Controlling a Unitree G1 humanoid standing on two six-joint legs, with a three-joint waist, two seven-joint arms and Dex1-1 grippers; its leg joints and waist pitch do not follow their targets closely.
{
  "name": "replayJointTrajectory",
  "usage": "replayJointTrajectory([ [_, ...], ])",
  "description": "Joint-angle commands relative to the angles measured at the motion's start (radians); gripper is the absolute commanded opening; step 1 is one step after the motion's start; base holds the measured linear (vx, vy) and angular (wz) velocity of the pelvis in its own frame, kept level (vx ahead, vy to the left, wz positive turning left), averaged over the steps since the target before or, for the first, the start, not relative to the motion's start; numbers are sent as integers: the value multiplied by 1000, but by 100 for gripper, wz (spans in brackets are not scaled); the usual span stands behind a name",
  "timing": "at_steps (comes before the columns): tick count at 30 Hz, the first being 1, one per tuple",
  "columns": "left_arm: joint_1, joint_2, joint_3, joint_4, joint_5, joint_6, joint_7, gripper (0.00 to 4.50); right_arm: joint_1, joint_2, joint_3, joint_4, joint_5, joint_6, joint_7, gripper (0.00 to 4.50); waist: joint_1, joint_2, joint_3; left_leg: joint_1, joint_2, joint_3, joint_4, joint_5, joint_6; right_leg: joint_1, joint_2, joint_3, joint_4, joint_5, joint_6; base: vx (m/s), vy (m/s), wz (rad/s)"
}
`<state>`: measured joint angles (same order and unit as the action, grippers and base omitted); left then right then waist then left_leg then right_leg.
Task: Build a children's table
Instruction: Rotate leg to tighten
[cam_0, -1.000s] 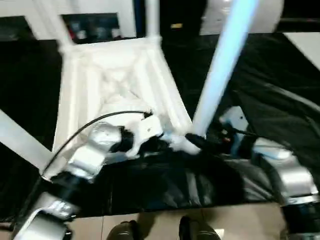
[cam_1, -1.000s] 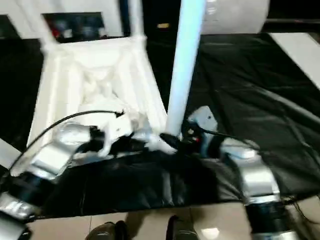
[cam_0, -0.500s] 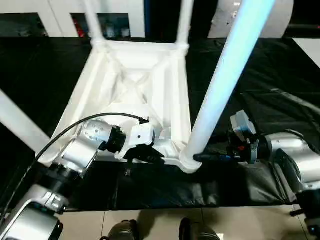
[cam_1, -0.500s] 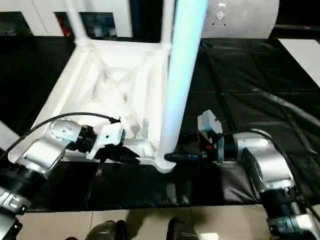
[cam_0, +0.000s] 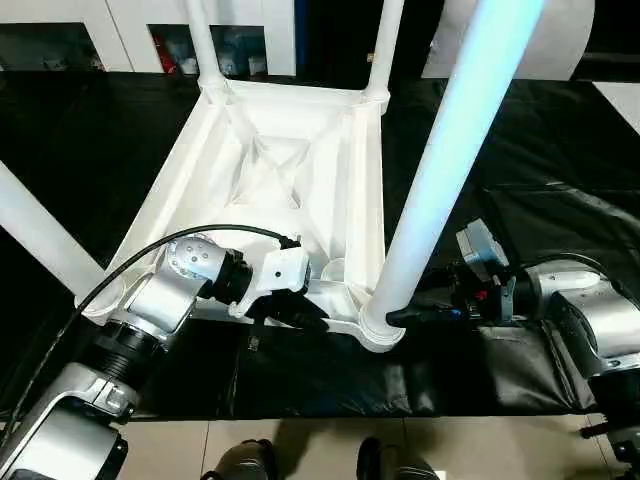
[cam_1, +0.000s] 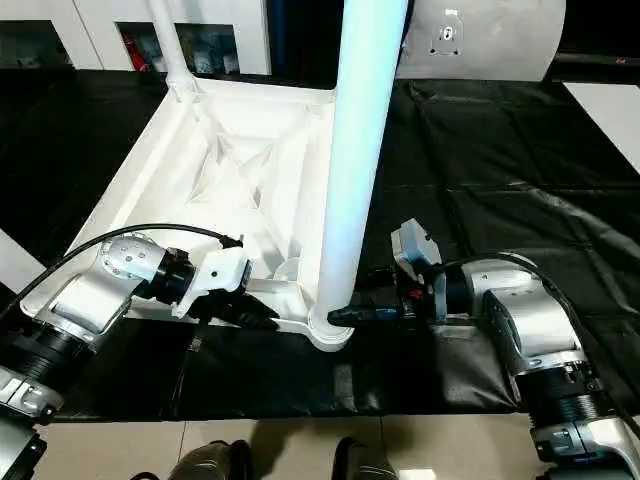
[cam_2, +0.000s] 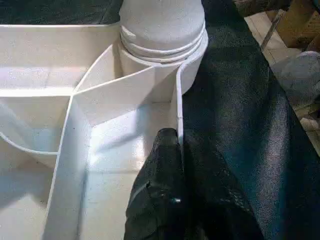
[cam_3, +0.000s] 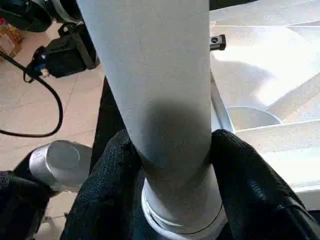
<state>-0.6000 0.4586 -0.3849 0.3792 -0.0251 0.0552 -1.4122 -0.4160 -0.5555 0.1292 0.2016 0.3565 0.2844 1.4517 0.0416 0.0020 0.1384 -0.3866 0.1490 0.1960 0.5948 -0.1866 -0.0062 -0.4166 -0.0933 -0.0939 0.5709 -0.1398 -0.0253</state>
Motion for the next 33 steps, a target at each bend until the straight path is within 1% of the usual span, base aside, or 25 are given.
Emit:
replayJointTrajectory([
  [1, -14, -19, -25, 1, 12, 11, 12, 0, 25, 4, 34, -40, 19, 35, 23, 188, -6, -15, -76, 25, 92, -35, -75, -177, 90, 48, -79, 66, -60, -341, -236, 0, 0, 0],
  [3, -8, -67, 16, -51, -15, 130, 102, 0, 78, 40, 12, -125, 38, 114, -103, 188, -2, -14, -74, 28, 96, -34, -76, -172, 86, 46, -80, 69, -60, -333, -239, 0, 0, 0],
  [5, -7, -75, 21, -60, -17, 148, 116, 0, 87, 49, 9, -140, 39, 126, -127, 188, -3, -17, -72, 29, 94, -34, -78, -185, 79, 45, -81, 69, -63, -359, -235, 0, 0, 0],
  [6, -3, -100, 27, -86, -18, 190, 158, 0, 113, 79, 5, -179, 32, 150, -202, 188, -6, -20, -66, 26, 91, -37, -80, -221, 61, 43, -82, 69, -72, -437, -210, 0, 0, 0],
  [8, 7, -141, 28, -122, -12, 241, 221, 0, 151, 139, 4, -226, -1, 163, -329, 188, -11, -21, -61, 27, 91, -39, -82, -248, 45, 39, -84, 70, -80, -495, -190, 0, 0, 0],
  [9, 13, -168, 27, -140, -6, 267, 259, 0, 170, 178, 3, -245, -21, 166, -401, 188, -18, -20, -57, 27, 89, -42, -85, -281, 27, 35, -84, 68, -87, -557, -168, 0, 0, 0],
  [10, 13, -168, 27, -140, -6, 267, 259, 0, 170, 178, 3, -245, -21, 166, -401, 188, -25, -24, -54, 27, 85, -47, -85, -310, 12, 34, -86, 63, -94, -623, -140, 0, 0, 0],
  [11, 17, -191, 27, -152, -5, 286, 287, 0, 180, 216, 2, -257, -38, 178, -466, 187, -34, -22, -52, 24, 83, -54, -86, -334, 1, 37, -88, 58, -99, -676, -113, 0, 0, 0],
  [13, 12, -234, 33, -155, 5, 317, 346, 0, 190, 280, 5, -276, -65, 195, -562, 186, -51, -20, -47, 27, 83, -58, -86, -382, -10, 28, -85, 54, -109, -715, -91, 0, 0, 0],
  [15, -1, -285, 41, -150, 21, 354, 417, 0, 194, 361, 12, -296, -106, 216, -695, 186, -65, -18, -45, 27, 78, -66, -86, -423, -21, 28, -85, 43, -117, -750, -69, 0, 0, 0],
  [16, -10, -308, 46, -142, 31, 364, 453, 0, 190, 406, 9, -298, -120, 231, -762, 186, -76, -18, -43, 22, 77, -70, -89, -442, -26, 31, -85, 37, -119, -764, -54, 0, 0, 0],
  [17, -14, -319, 48, -140, 36, 374, 474, 0, 188, 430, 8, -303, -124, 246, -805, 186, -83, -14, -41, 29, 76, -73, -88, -474, -31, 25, -84, 32, -129, -786, -37, 0, 0, 0],
  [18, -24, -341, 52, -130, 50, 375, 516, 0, 175, 480, 1, -293, -152, 254, -891, 186, -88, -4, -38, 37, 76, -77, -88, -508, -36, 20, -83, 27, -134, -785, -31, 0, 0, 0],
  [19, -33, -363, 56, -122, 65, 381, 560, 0, 160, 540, -19, -281, -163, 264, -980, 186, -95, -5, -37, 38, 77, -76, -91, -524, -39, 19, -80, 24, -139, -775, -30, 0, 0, 0],
  [20, -35, -368, 58, -120, 69, 381, 571, 0, 156, 555, -26, -277, -165, 264, -1003, 186, -104, -2, -38, 35, 78, -82, -95, -552, -47, 25, -79, 15, -137, -754, -31, 0, 0, 0],
  [21, -40, -380, 62, -115, 77, 382, 596, 0, 147, 589, -43, -268, -170, 264, -1055, 186, -106, 2, -38, 35, 79, -86, -98, -568, -52, 29, -79, 12, -136, -740, -29, 0, 0, 0],
  [22, -44, -395, 70, -109, 83, 381, 624, 0, 137, 627, -67, -255, -164, 262, -1105, 186, -115, 7, -38, 35, 84, -90, -105, -596, -60, 34, -79, 9, -131, -689, -39, 0, 0, 0],
  [23, -45, -403, 72, -109, 84, 383, 635, 0, 130, 651, -87, -246, -157, 252, -1139, 221, -122, 11, -36, 32, 86, -91, -111, -616, -63, 34, -79, 11, -129, -644, -48, 0, 0, 0],
  [24, -43, -402, 69, -109, 89, 378, 637, 0, 124, 654, -96, -237, -155, 242, -1149, 242, -122, 15, -37, 35, 86, -91, -111, -622, -67, 33, -81, 14, -127, -626, -54, 0, 0, 0],
  [25, -41, -400, 66, -110, 93, 375, 637, 0, 121, 654, -100, -232, -155, 237, -1153, 242, -125, 10, -36, 33, 83, -88, -111, -615, -64, 32, -84, 19, -127, -608, -60, 0, 0, 0],
  [28, -23, -368, 59, -123, 104, 363, 606, 0, 138, 606, -98, -241, -177, 217, -1108, 276, -116, 6, -42, 27, 79, -78, -104, -508, -36, 33, -97, 38, -126, -585, -83, 0, 0, 0],
  [29, -16, -353, 59, -131, 102, 360, 590, 0, 147, 582, -97, -248, -185, 207, -1092, 282, -110, 5, -44, 23, 81, -74, -104, -451, -20, 36, -97, 45, -121, -538, -101, 0, 0, 0],
  [31, -10, -338, 60, -136, 98, 354, 574, 0, 155, 555, -96, -254, -185, 200, -1067, 297, -105, 3, -46, 16, 84, -68, -104, -386, 0, 38, -93, 53, -110, -466, -133, 0, 0, 0],
  [32, -5, -322, 60, -140, 96, 347, 559, 0, 163, 529, -97, -262, -191, 190, -1041, 312, -102, 1, -46, 14, 83, -67, -104, -375, 5, 39, -91, 54, -107, -455, -139, 0, 0, 0],
  [33, 4, -291, 62, -144, 89, 329, 524, 0, 173, 475, -102, -267, -193, 161, -978, 327, -96, -2, -57, 11, 82, -63, -98, -328, 26, 49, -92, 60, -96, -413, -160, 0, 0, 0],
])
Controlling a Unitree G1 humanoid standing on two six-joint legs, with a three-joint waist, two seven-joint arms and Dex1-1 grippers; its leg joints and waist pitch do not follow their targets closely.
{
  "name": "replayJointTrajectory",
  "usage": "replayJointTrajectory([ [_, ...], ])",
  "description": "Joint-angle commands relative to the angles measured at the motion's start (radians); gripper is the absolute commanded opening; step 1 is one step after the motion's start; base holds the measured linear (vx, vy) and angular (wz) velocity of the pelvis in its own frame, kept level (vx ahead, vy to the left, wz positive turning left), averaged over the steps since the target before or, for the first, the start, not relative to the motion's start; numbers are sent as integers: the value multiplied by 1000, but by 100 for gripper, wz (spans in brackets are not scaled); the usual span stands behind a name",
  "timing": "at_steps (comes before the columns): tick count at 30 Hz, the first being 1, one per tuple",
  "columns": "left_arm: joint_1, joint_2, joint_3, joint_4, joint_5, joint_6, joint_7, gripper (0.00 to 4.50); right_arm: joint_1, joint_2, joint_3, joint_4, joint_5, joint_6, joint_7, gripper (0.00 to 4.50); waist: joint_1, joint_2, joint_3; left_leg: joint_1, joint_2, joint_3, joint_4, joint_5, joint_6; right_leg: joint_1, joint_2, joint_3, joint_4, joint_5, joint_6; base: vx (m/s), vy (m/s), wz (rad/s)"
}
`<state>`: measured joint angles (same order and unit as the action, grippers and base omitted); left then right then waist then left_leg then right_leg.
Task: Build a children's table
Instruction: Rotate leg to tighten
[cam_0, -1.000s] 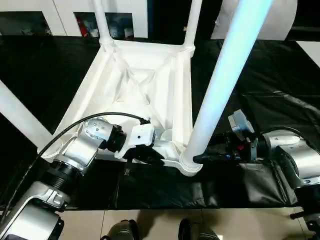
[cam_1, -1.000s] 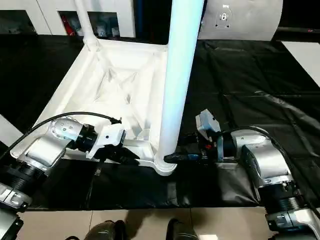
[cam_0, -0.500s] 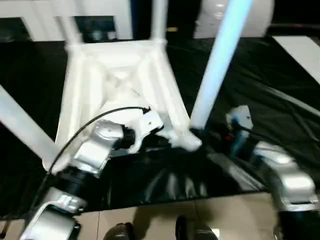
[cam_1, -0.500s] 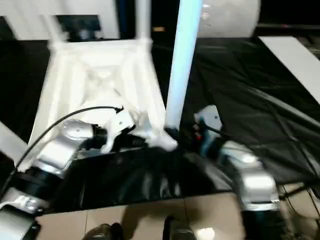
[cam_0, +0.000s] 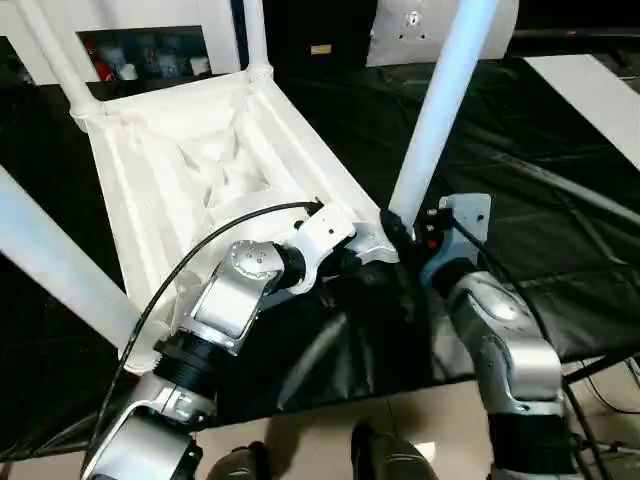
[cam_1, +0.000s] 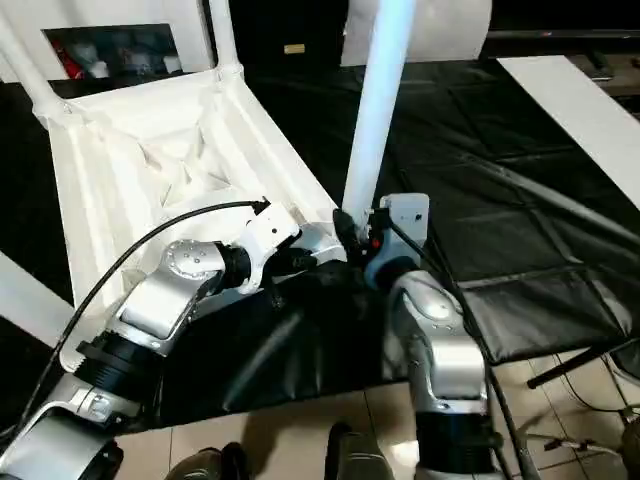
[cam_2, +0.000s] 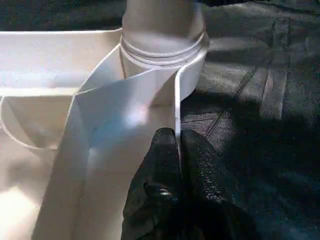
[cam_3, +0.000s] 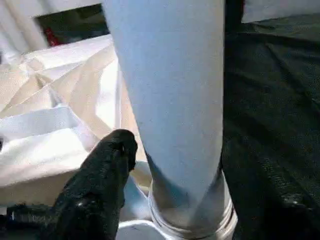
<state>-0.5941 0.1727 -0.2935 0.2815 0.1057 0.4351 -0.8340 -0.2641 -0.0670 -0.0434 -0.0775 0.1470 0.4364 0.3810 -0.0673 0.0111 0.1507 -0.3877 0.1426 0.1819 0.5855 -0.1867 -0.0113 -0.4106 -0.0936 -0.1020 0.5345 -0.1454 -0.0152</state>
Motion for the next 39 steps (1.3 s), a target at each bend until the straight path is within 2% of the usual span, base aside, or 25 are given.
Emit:
replayJointTrajectory([
  [1, 3, 11, -28, -47, -44, -56, -72, 0, 25, -49, 70, 13, 26, -6, 139, 327, 13, -11, -70, 9, 87, -47, -87, -308, 42, 46, -90, 69, -55, -387, -178, 0, 0, 0],
  [2, 8, 27, -29, -50, -49, -71, -95, 0, 26, -83, 67, 16, 32, -25, 177, 336, 17, -11, -76, 9, 86, -41, -81, -263, 66, 46, -89, 74, -49, -329, -198, 0, 0, 0],
  [3, 15, 46, -31, -53, -57, -81, -125, 0, 24, -119, 61, 24, 41, -42, 220, 336, 21, -11, -81, 12, 87, -38, -77, -242, 77, 46, -89, 75, -45, -299, -211, 0, 0, 0],
  [4, 18, 53, -32, -54, -60, -85, -137, 0, 23, -133, 59, 27, 45, -48, 235, 363, 26, -14, -83, 10, 84, -34, -72, -202, 103, 49, -87, 74, -38, -250, -234, 0, 0, 0],
  [6, 28, 84, -37, -54, -74, -123, -193, 0, 18, -198, 56, 39, 60, -77, 330, 376, 38, -16, -85, 9, 81, -27, -64, -159, 139, 49, -84, 76, -33, -226, -252, 44, -54, 6],
  [8, 35, 109, -41, -52, -88, -128, -238, 0, 9, -248, 55, 58, 68, -91, 399, 382, 46, -14, -90, 7, 83, -28, -61, -131, 151, 55, -83, 73, -25, -206, -258, 19, -27, 1],
  [9, 41, 131, -49, -50, -96, -146, -282, 0, 2, -286, 58, 71, 82, -102, 469, 407, 56, -13, -93, 10, 85, -26, -59, -99, 164, 53, -80, 72, -20, -174, -266, 0, 0, 0],
  [10, 44, 151, -56, -43, -103, -167, -318, 0, -4, -322, 64, 82, 100, -117, 539, 407, 60, -14, -93, 11, 87, -26, -58, -79, 175, 53, -77, 72, -16, -149, -275, 0, 0, 0],
  [12, 44, 173, -67, -28, -107, -205, -357, 0, -8, -364, 76, 93, 123, -133, 627, 415, 68, -13, -93, 13, 88, -26, -56, -75, 185, 53, -75, 71, -14, -151, -280, 0, 0, 0],
  [16, 30, 217, -92, 33, -101, -319, -439, 0, -18, -439, 109, 125, 173, -158, 821, 415, 78, -15, -91, 18, 92, -28, -58, -123, 175, 51, -75, 68, -20, -227, -271, 0, 0, 0],
  [17, 25, 227, -97, 45, -106, -337, -470, 0, -28, -457, 120, 147, 176, -168, 868, 399, 79, -19, -88, 21, 94, -27, -60, -148, 158, 48, -74, 68, -25, -266, -264, 0, 0, 0],
  [19, 18, 237, -100, 52, -113, -347, -500, 0, -45, -471, 132, 173, 175, -174, 907, 381, 80, -17, -85, 23, 95, -30, -64, -193, 126, 48, -75, 67, -30, -332, -252, 0, 0, 0],
  [20, 11, 246, -107, 56, -110, -357, -520, 0, -65, -472, 137, 199, 173, -177, 927, 381, 81, -20, -82, 27, 96, -30, -66, -214, 107, 44, -76, 69, -33, -360, -245, 0, 0, 0],
  [21, 11, 246, -107, 56, -110, -357, -520, 0, -65, -472, 137, 199, 173, -177, 927, 375, 81, -19, -83, 28, 95, -30, -66, -218, 101, 44, -77, 70, -33, -367, -242, 0, 0, 0],
  [22, 4, 258, -120, 61, -103, -374, -541, 0, -91, -473, 145, 230, 174, -185, 946, 347, 86, -18, -85, 33, 96, -28, -65, -218, 89, 41, -78, 72, -35, -371, -242, 0, 0, 0],
  [24, 2, 266, -129, 60, -103, -383, -562, 0, -113, -472, 154, 255, 167, -189, 957, 338, 86, -21, -87, 28, 96, -28, -66, -202, 88, 45, -78, 72, -29, -353, -244, 0, 0, 0],
  [27, 1, 271, -136, 64, -109, -402, -585, 0, -134, -478, 170, 280, 177, -190, 1004, 315, 95, -20, -91, 30, 97, -21, -63, -171, 96, 44, -78, 73, -23, -310, -255, 0, 0, 0],
  [30, -2, 269, -136, 74, -109, -416, -593, 0, -139, -489, 185, 279, 187, -179, 1047, 294, 103, -20, -96, 29, 99, -17, -61, -135, 113, 45, -76, 74, -13, -245, -273, 0, 0, 0],
  [31, -2, 269, -136, 74, -109, -416, -593, 0, -139, -489, 185, 279, 187, -179, 1047, 271, 105, -24, -97, 27, 98, -16, -59, -124, 123, 47, -77, 74, -10, -227, -278, 0, 0, 0],
  [34, -12, 269, -137, 95, -107, -436, -601, 0, -146, -496, 208, 289, 191, -182, 1098, 246, 107, -26, -96, 22, 95, -16, -56, -126, 128, 48, -79, 74, -12, -255, -272, 0, 0, 0],
  [39, -18, 272, -139, 110, -106, -445, -600, 0, -147, -490, 213, 295, 198, -183, 1111, 212, 112, -25, -90, 26, 96, -16, -58, -163, 102, 43, -79, 74, -21, -342, -249, 0, 0, 0],
])
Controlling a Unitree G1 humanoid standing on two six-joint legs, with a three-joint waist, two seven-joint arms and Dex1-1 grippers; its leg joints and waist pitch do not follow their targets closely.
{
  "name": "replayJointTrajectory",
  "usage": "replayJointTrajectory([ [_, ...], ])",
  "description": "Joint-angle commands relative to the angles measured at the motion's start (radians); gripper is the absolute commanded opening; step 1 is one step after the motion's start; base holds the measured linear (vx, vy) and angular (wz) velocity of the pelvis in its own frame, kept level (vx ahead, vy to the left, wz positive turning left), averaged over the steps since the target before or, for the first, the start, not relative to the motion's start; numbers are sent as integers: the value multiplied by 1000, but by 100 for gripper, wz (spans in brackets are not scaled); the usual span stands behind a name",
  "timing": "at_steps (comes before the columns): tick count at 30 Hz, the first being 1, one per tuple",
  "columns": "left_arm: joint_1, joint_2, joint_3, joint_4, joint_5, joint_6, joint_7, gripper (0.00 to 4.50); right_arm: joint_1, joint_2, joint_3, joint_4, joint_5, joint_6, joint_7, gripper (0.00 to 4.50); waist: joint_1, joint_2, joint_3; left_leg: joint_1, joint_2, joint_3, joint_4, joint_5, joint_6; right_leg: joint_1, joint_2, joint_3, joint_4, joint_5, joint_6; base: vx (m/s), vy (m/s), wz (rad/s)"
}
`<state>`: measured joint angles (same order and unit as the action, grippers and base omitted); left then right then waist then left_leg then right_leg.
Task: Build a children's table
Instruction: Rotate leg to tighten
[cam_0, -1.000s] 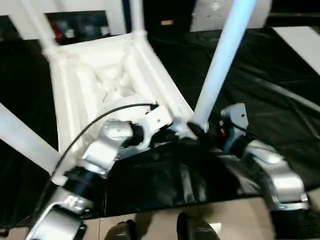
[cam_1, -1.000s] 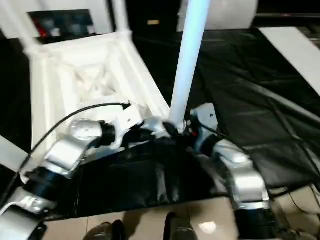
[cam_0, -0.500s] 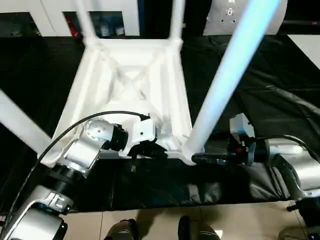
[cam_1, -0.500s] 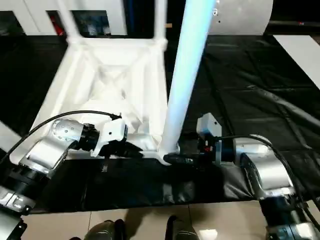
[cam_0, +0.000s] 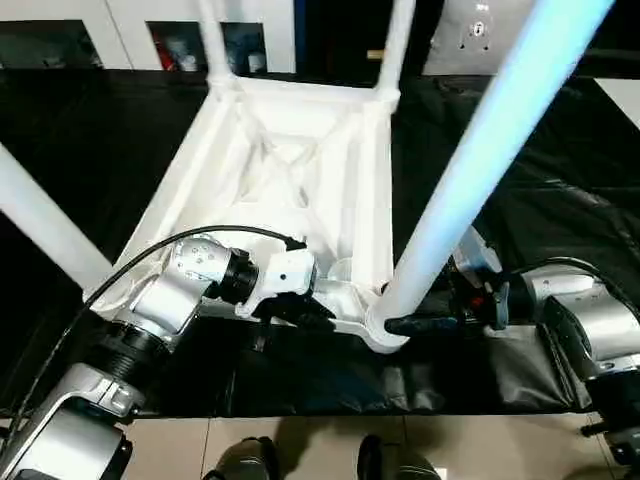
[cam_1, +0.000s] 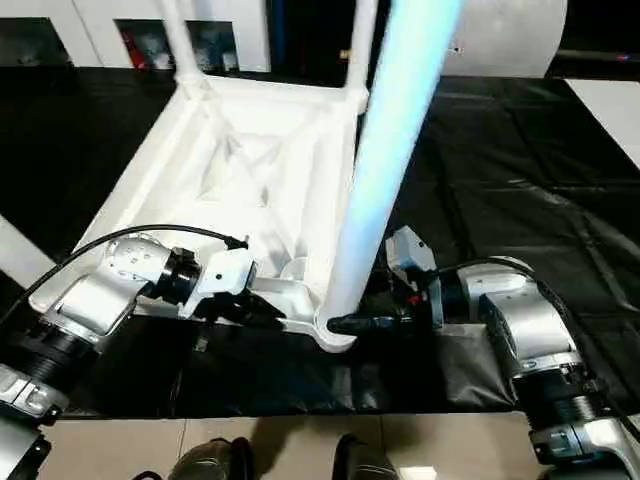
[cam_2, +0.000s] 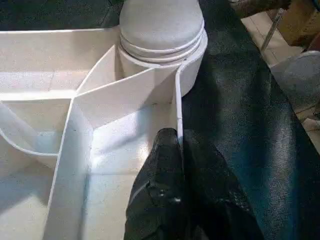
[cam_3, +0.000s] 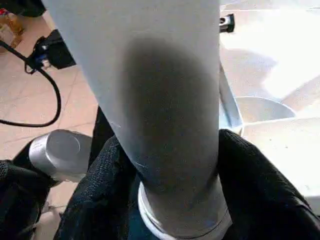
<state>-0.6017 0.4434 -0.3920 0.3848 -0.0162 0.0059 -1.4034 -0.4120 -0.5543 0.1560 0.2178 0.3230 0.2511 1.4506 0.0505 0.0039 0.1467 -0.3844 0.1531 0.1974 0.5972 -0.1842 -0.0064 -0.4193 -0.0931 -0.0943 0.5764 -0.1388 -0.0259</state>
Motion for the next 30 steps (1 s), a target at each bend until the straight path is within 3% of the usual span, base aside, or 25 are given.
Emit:
replayJointTrajectory([
  [1, -11, 2, -40, 6, 16, -15, -31, 0, 0, -3, 14, 0, 22, 2, 42, 209, -5, -18, -86, 23, 85, -32, -70, -169, 94, 52, -79, 66, -63, -354, -235, 0, 0, 0],
  [4, -9, -12, -24, 4, 11, 24, 6, 0, 42, 8, 10, -53, 58, 54, 31, 206, -6, -18, -85, 24, 88, -32, -72, -175, 85, 52, -77, 67, -64, -358, -230, 0, 0, 0],
  [6, -4, -28, -10, -12, 3, 79, 40, 0, 74, 26, 8, -95, 77, 92, -6, 205, 1, -13, -84, 27, 90, -32, -73, -173, 85, 48, -79, 68, -63, -348, -235, 0, 0, 0],
  [8, 3, -43, 0, -35, -4, 117, 73, 0, 97, 49, 7, -126, 75, 130, -74, 205, 1, -16, -85, 23, 90, -34, -74, -165, 84, 50, -79, 68, -61, -334, -238, 0, 0, 0],
  [10, 10, -65, 8, -72, -7, 181, 115, 0, 113, 99, 3, -143, 41, 142, -193, 205, -7, -17, -75, 22, 83, -37, -77, -218, 60, 47, -82, 66, -76, -442, -208, 0, 0, 0],
  [11, 12, -77, 13, -86, -9, 207, 135, 0, 118, 121, 3, -150, 22, 146, -245, 205, -7, -17, -75, 22, 83, -37, -77, -218, 60, 47, -82, 66, -76, -442, -208, 0, 0, 0],
  [14, 14, -140, 31, -125, -6, 301, 239, 0, 125, 243, -22, -170, -31, 208, -489, 204, -29, -19, -65, 26, 77, -47, -80, -299, 7, 40, -83, 58, -94, -612, -152, -19, 2, -3],
  [15, 12, -163, 37, -126, -5, 320, 272, 0, 127, 273, -23, -182, -46, 224, -541, 204, -41, -19, -60, 23, 75, -56, -82, -344, -9, 42, -85, 49, -103, -697, -113, -57, 7, -9],
  [16, 9, -192, 45, -127, -2, 344, 313, 0, 130, 309, -22, -197, -65, 242, -604, 204, -55, -18, -56, 25, 75, -61, -82, -384, -24, 38, -83, 44, -112, -738, -83, -54, 21, -12],
  [17, 9, -192, 45, -127, -2, 344, 313, 0, 130, 309, -22, -197, -65, 242, -604, 204, -61, -17, -57, 30, 74, -62, -81, -403, -28, 35, -83, 40, -118, -751, -76, 0, 0, 0],
  [18, 0, -260, 60, -138, 9, 397, 410, 0, 135, 418, -38, -228, -94, 294, -775, 203, -78, -16, -53, 29, 70, -68, -81, -436, -33, 34, -83, 30, -127, -778, -52, 0, 0, 0],
  [19, 0, -260, 60, -138, 9, 397, 410, 0, 135, 418, -38, -228, -94, 294, -775, 202, -85, -16, -54, 27, 69, -72, -82, -447, -35, 38, -83, 24, -130, -783, -44, 0, 0, 0],
  [21, -4, -298, 68, -148, 19, 430, 465, 0, 134, 484, -50, -243, -106, 325, -880, 201, -98, -6, -53, 30, 74, -80, -85, -491, -41, 37, -82, 13, -136, -764, -34, 0, 0, 0],
  [22, -12, -352, 83, -145, 34, 453, 545, 0, 118, 587, -87, -232, -123, 349, -1030, 201, -109, 5, -49, 34, 77, -86, -89, -540, -48, 37, -80, 3, -140, -725, -39, 0, 0, 0],
  [24, -18, -389, 93, -140, 46, 464, 606, 0, 102, 672, -136, -218, -103, 360, -1132, 201, -125, 6, -42, 40, 82, -96, -102, -639, -67, 39, -71, -18, -145, -701, -33, 0, 0, 0],
  [25, -19, -409, 97, -140, 55, 468, 637, 0, 94, 719, -166, -214, -68, 351, -1168, 201, -133, 9, -42, 33, 89, -103, -116, -694, -76, 53, -66, -21, -128, -661, -26, 0, 0, 0],
  [26, -19, -414, 96, -142, 58, 470, 643, 0, 93, 731, -173, -215, -58, 348, -1176, 201, -132, 14, -36, 27, 100, -101, -140, -760, -87, 56, -58, -7, -98, -590, -37, 0, 0, 0],
  [27, -19, -414, 96, -142, 58, 470, 643, 0, 93, 731, -173, -215, -58, 348, -1176, 256, -130, 13, -35, 29, 100, -97, -147, -781, -92, 53, -54, 1, -87, -563, -42, 0, 0, 0],
  [29, -19, -404, 87, -141, 70, 464, 638, 0, 91, 715, -165, -218, -78, 325, -1167, 270, -128, 8, -34, 54, 72, -84, -122, -758, -100, 23, -71, 15, -118, -626, -51, 0, 0, 0],
  [30, -18, -386, 79, -138, 79, 449, 626, 0, 94, 697, -165, -222, -82, 315, -1148, 295, -130, -7, -37, 43, 48, -85, -82, -581, -50, 33, -107, 10, -160, -796, -14, 0, 0, 0],
])
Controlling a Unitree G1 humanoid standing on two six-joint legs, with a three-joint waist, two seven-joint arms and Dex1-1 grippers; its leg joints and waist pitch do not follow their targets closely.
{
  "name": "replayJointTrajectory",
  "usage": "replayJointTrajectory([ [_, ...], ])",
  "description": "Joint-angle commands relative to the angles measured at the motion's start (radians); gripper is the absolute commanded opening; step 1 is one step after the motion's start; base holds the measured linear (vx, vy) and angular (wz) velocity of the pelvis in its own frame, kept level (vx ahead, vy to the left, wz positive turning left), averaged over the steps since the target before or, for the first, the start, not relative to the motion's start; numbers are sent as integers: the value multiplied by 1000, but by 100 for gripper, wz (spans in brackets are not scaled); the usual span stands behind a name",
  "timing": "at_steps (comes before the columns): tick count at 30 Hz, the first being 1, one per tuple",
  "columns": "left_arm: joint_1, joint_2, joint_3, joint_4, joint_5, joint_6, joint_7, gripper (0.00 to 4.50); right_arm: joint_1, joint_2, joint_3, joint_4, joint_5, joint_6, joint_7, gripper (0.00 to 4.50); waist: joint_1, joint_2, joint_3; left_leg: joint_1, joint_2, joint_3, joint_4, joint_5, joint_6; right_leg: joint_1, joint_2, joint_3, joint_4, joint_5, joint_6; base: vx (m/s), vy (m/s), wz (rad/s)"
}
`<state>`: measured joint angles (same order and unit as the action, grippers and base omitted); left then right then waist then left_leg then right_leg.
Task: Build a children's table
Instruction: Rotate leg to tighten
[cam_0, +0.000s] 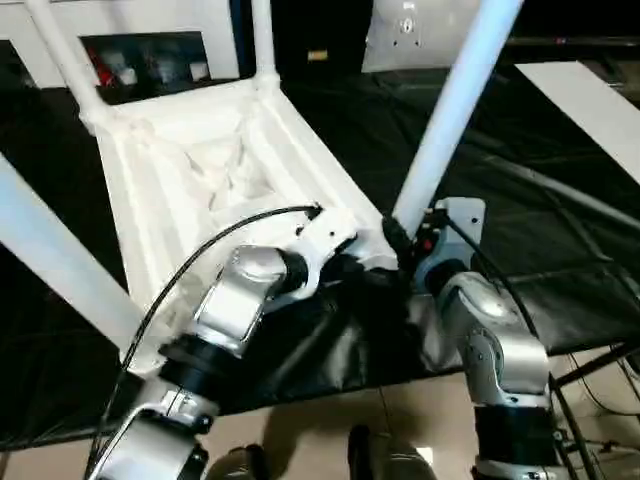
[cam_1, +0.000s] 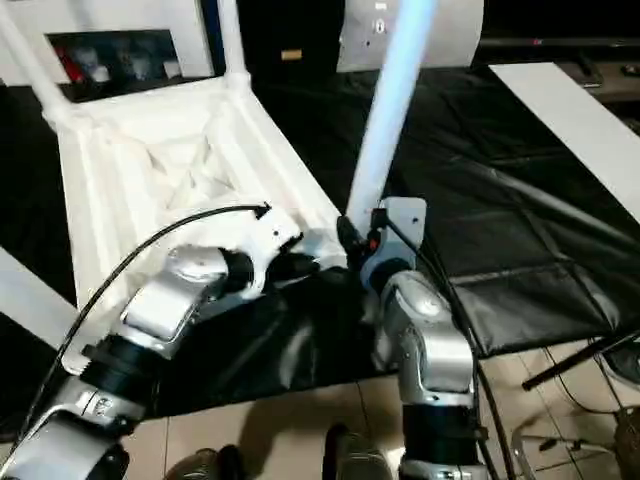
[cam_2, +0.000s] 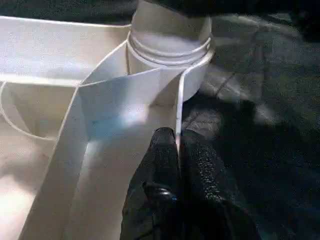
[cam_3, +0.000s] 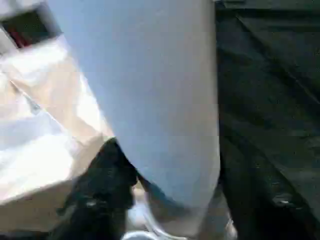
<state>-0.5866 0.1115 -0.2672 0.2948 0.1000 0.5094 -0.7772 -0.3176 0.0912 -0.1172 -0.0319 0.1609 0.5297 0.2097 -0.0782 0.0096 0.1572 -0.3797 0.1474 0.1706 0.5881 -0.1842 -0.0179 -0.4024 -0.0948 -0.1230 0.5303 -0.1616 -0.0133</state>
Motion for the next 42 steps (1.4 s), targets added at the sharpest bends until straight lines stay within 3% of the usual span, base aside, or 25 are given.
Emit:
replayJointTrajectory([
  [1, -31, -35, -50, -44, -30, -66, -12, 0, 4, 25, 112, 27, 69, 21, 117, 310, 0, -14, -49, 27, 55, -59, -71, -526, -23, 26, -111, 40, -117, -796, -14, 0, 0, 0],
  [2, -29, -15, -54, -44, -27, -76, -24, 0, 10, -3, 120, 21, 58, 13, 140, 318, 4, -9, -52, 22, 58, -61, -72, -486, -14, 31, -113, 44, -113, -786, -12, 0, 0, 0],
  [3, -27, 10, -58, -41, -25, -96, -46, 0, 18, -36, 122, 13, 55, 14, 172, 322, 8, -5, -52, 20, 67, -61, -81, -452, -2, 27, -105, 50, -106, -726, -26, 0, 0, 0],
  [4, -25, 24, -58, -40, -22, -101, -60, 0, 23, -53, 118, 7, 49, 16, 186, 322, 10, -4, -52, 22, 75, -61, -90, -459, -1, 23, -93, 54, -97, -651, -47, 0, 0, 0],
  [5, -17, 62, -61, -48, -25, -128, -109, 0, 35, -109, 112, -4, 49, 15, 249, 329, 7, -2, -55, 13, 82, -63, -96, -453, -1, 32, -90, 58, -80, -568, -80, 0, 0, 0],
  [8, -3, 99, -64, -60, -37, -151, -170, 0, 43, -180, 105, -8, 62, -2, 324, 363, 11, -3, -63, 10, 87, -54, -97, -399, 13, 35, -90, 71, -62, -413, -147, 0, 0, 0],
  [9, 3, 119, -67, -58, -44, -167, -203, 0, 41, -216, 101, -3, 75, -16, 369, 367, 20, -9, -67, 10, 83, -42, -90, -339, 40, 36, -92, 80, -55, -353, -187, 0, 0, 0],
  [12, 14, 154, -74, -53, -60, -215, -272, 0, 34, -290, 103, 16, 87, -62, 468, 393, 36, -12, -74, 6, 80, -31, -80, -258, 76, 39, -91, 88, -45, -325, -206, 0, 0, 0],
  [13, 21, 170, -78, -59, -73, -223, -308, 0, 33, -331, 111, 25, 90, -95, 539, 393, 47, -11, -82, 13, 82, -25, -76, -215, 92, 35, -88, 90, -39, -284, -221, 0, 0, 0],
  [15, 27, 195, -87, -57, -94, -262, -366, 0, 29, -390, 118, 37, 109, -128, 651, 393, 68, -14, -83, 15, 81, -15, -69, -149, 131, 32, -83, 95, -28, -224, -248, 54, -50, 10],
  [16, 27, 203, -87, -53, -106, -271, -386, 0, 26, -415, 120, 42, 122, -137, 703, 393, 69, -18, -84, 15, 80, -14, -67, -144, 139, 31, -80, 96, -25, -214, -255, 59, -48, 8],
  [17, 25, 208, -85, -47, -117, -274, -402, 0, 23, -440, 124, 47, 139, -143, 754, 393, 77, -16, -91, 9, 80, -15, -63, -99, 161, 44, -80, 95, -10, -155, -271, 52, -39, 4],
  [19, 19, 236, -103, -23, -108, -326, -445, 0, 18, -490, 139, 66, 151, -177, 866, 393, 84, -15, -94, 8, 81, -15, -60, -36, 188, 43, -78, 95, 1, -81, -286, 26, -20, 2],
  [20, 15, 249, -110, -10, -106, -350, -468, 0, 13, -513, 146, 80, 157, -189, 915, 393, 87, -20, -95, 4, 79, -16, -54, -15, 225, 45, -77, 92, 6, -43, -297, 0, 0, 0],
  [23, 1, 271, -116, 22, -112, -394, -525, 0, -12, -562, 165, 132, 171, -213, 1034, 378, 91, -23, -90, 0, 77, -15, -51, -43, 225, 43, -78, 92, 1, -104, -291, 0, 0, 0],
  [26, -11, 293, -125, 40, -115, -426, -583, 0, -39, -599, 188, 178, 174, -237, 1114, 348, 95, -23, -83, 8, 81, -18, -58, -139, 164, 37, -74, 87, -20, -311, -246, 0, 0, 0],
  [28, -17, 310, -136, 50, -115, -449, -618, 0, -60, -614, 200, 204, 177, -250, 1156, 334, 97, -24, -83, 13, 85, -17, -60, -159, 142, 34, -74, 89, -23, -343, -234, 0, 0, 0],
  [32, -32, 324, -146, 77, -116, -489, -654, 0, -94, -632, 227, 250, 177, -269, 1236, 290, 105, -24, -85, 13, 88, -17, -60, -164, 127, 32, -75, 91, -18, -321, -242, 0, 0, 0],
  [38, -48, 317, -146, 109, -107, -513, -658, 0, -111, -628, 249, 284, 164, -300, 1267, 234, 112, -28, -91, 12, 88, -13, -58, -117, 140, 34, -75, 94, -6, -227, -274, 0, 0, 0],
  [42, -50, 318, -145, 116, -109, -522, -660, 0, -114, -626, 256, 290, 171, -304, 1282, 210, 114, -33, -89, 10, 87, -11, -57, -123, 141, 35, -77, 94, -8, -250, -269, 0, 0, 0],
])
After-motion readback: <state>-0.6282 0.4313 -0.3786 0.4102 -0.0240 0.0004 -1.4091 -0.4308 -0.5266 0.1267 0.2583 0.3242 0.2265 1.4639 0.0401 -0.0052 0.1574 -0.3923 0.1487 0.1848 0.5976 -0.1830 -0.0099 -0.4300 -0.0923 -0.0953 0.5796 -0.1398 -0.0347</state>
